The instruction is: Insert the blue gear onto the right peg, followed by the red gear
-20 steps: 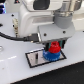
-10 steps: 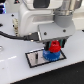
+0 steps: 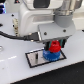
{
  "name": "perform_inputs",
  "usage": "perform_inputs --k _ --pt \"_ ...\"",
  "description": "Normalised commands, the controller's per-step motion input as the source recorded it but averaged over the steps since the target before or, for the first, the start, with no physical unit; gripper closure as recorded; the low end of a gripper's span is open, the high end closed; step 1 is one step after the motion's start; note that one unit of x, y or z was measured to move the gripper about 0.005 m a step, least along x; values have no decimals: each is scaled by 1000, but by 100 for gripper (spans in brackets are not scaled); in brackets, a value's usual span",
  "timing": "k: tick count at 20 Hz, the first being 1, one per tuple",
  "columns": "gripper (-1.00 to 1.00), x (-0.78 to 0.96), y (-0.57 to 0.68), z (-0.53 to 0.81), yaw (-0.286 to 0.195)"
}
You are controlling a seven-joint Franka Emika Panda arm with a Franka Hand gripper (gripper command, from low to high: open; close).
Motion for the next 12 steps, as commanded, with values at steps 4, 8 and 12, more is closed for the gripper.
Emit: perform_inputs --k 4,8,12 --pt "100 19 -7 -153 0" --pt "100 0 0 -445 0" --pt "100 36 -5 7 0"
